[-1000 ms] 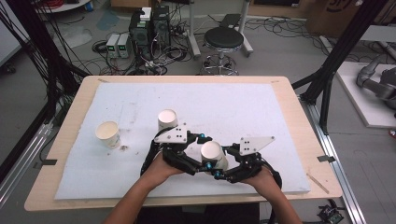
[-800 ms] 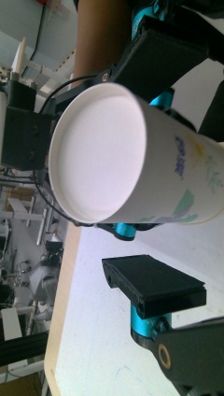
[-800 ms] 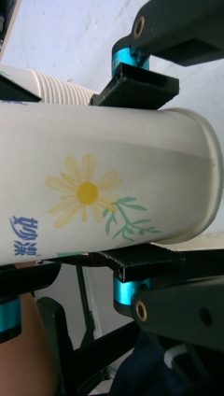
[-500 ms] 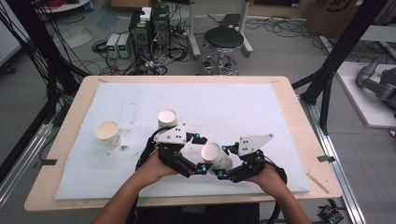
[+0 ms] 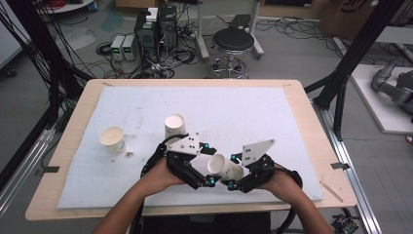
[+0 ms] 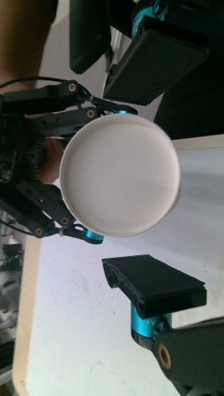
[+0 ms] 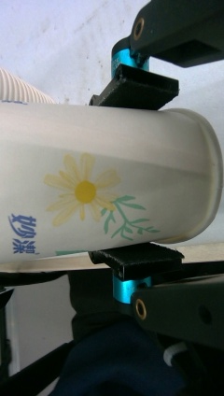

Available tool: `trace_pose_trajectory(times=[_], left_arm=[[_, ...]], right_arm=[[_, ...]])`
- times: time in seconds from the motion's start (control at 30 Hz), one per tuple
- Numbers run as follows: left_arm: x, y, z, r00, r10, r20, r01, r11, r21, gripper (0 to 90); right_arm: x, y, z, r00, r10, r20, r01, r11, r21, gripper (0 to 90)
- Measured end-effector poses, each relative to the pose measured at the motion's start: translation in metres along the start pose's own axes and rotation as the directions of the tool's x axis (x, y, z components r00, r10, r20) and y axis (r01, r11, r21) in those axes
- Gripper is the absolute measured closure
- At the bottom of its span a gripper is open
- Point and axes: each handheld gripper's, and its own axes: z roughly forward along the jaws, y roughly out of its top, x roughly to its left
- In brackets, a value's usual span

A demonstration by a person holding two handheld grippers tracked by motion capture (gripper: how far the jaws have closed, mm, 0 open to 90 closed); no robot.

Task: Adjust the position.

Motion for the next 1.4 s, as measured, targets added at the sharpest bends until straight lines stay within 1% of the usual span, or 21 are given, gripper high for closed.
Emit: trace_pose_trajectory(times=[0.03, 0.07, 0.13, 0.23, 0.33, 0.5, 0.57, 0.77, 0.93, 1.03, 1.1, 1.17, 1.2, 1.27, 1.3, 1.33, 1.4], left_arm=[[0.0, 0.0, 0.002, 1.0, -0.002, -0.005, 0.002, 1.0, 0.007, 16.4], [0.0, 0.0, 0.002, 1.0, 0.006, -0.007, -0.006, 0.9998, 0.018, 16.4], [0.0, 0.0, 0.004, 1.0, 0.001, -0.003, -0.001, 0.9996, 0.03, 16.4], [0.0, 0.001, 0.006, 1.0, 0.009, -0.001, -0.009, 0.9985, 0.054, 16.5], [0.0, 0.0, 0.007, 0.9999, 0.013, -0.002, -0.013, 0.9981, 0.061, 16.6], [0.001, -0.001, 0.009, 0.9998, 0.016, 0.008, -0.017, 0.9965, 0.082, 17.8], [0.0, -0.001, 0.01, 0.9998, 0.013, 0.016, -0.015, 0.9965, 0.083, 18.8], [0.001, -0.003, 0.013, 0.9988, 0.015, 0.047, -0.02, 0.9936, 0.111, 27.7], [0.002, -0.005, 0.015, 0.9982, 0.02, 0.056, -0.027, 0.9914, 0.128, 34.3], [0.001, -0.007, 0.017, 0.9978, 0.023, 0.063, -0.031, 0.9904, 0.134, 35.9], [0.001, -0.008, 0.018, 0.9971, 0.036, 0.067, -0.046, 0.9883, 0.146, 36.6], [0.0, -0.009, 0.018, 0.9972, 0.037, 0.065, -0.045, 0.9894, 0.138, 37.1], [0.0, -0.01, 0.017, 0.9973, 0.035, 0.064, -0.043, 0.9903, 0.132, 37.2], [0.0, -0.011, 0.016, 0.9973, 0.03, 0.067, -0.037, 0.9927, 0.115, 37.3], [0.0, -0.012, 0.015, 0.9973, 0.024, 0.07, -0.03, 0.9948, 0.097, 37.3], [0.0, -0.013, 0.014, 0.9972, 0.02, 0.072, -0.027, 0.996, 0.086, 37.3], [0.0, -0.015, 0.012, 0.997, 0.016, 0.076, -0.021, 0.998, 0.06, 37.4]], right_arm=[[0.0, 0.001, 0.001, 1.0, -0.009, -0.001, 0.009, 1.0, 0.011, 35.8], [0.0, 0.003, 0.002, 0.9999, -0.013, -0.001, 0.013, 1.0, 0.025, 35.8], [0.0, 0.005, 0.003, 0.9996, -0.029, 0.0, 0.029, 0.999, 0.042, 35.8], [0.0, 0.008, 0.004, 0.9994, -0.034, -0.009, 0.035, 0.997, 0.062, 35.8], [0.0, 0.011, 0.005, 0.9989, -0.047, -0.009, 0.047, 0.994, 0.097, 35.7], [0.0, 0.014, 0.007, 0.9985, -0.053, -0.016, 0.054, 0.991, 0.123, 35.7], [0.0, 0.015, 0.008, 0.9985, -0.051, -0.018, 0.053, 0.989, 0.136, 35.7], [0.001, 0.015, 0.013, 0.9984, -0.053, -0.021, 0.056, 0.983, 0.177, 35.7], [0.003, 0.015, 0.016, 0.998, -0.057, -0.027, 0.061, 0.976, 0.21, 35.6], [0.004, 0.016, 0.018, 0.9973, -0.066, -0.031, 0.071, 0.971, 0.229, 35.7], [0.005, 0.016, 0.02, 0.9969, -0.071, -0.034, 0.077, 0.966, 0.246, 35.8], [0.006, 0.016, 0.02, 0.9967, -0.073, -0.035, 0.079, 0.964, 0.252, 35.4], [0.006, 0.016, 0.02, 0.9967, -0.075, -0.033, 0.081, 0.965, 0.25, 33.9], [0.005, 0.014, 0.019, 0.9976, -0.061, -0.032, 0.067, 0.971, 0.23, 30.5], [0.004, 0.013, 0.019, 0.9984, -0.047, -0.031, 0.052, 0.975, 0.218, 26.3], [0.004, 0.012, 0.018, 0.9995, -0.022, -0.023, 0.026, 0.98, 0.199, 22.4], [0.003, 0.01, 0.015, 0.9996, 0.014, -0.025, -0.01, 0.988, 0.155, 20.1]])
